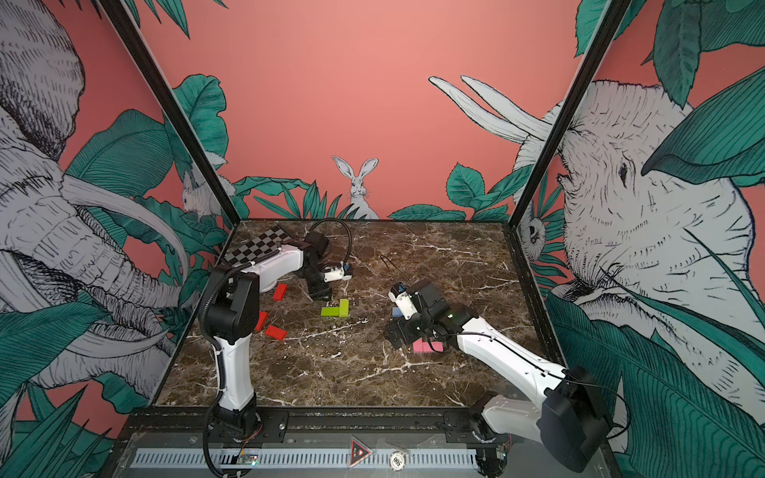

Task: Assemble the letter t with building blocks
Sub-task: Pick up the building block from the center of the board.

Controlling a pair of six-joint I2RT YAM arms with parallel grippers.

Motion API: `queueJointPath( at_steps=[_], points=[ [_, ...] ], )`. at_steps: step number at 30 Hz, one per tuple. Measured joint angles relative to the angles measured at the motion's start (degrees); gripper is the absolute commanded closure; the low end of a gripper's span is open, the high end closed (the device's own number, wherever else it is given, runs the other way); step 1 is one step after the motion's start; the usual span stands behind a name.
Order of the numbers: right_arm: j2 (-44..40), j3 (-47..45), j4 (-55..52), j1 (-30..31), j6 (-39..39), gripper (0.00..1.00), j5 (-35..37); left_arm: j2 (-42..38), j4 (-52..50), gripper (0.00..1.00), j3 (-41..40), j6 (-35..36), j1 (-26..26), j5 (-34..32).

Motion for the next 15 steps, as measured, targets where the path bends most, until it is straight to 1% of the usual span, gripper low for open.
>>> queueJointPath(
  at_steps=[15],
  points=[
    [0.02,0.0,-0.02,0.0,0.0,0.01,0.0,1.99,-0.28,0.54,0.61,-0.24,-0.31,-0.63]
  ],
)
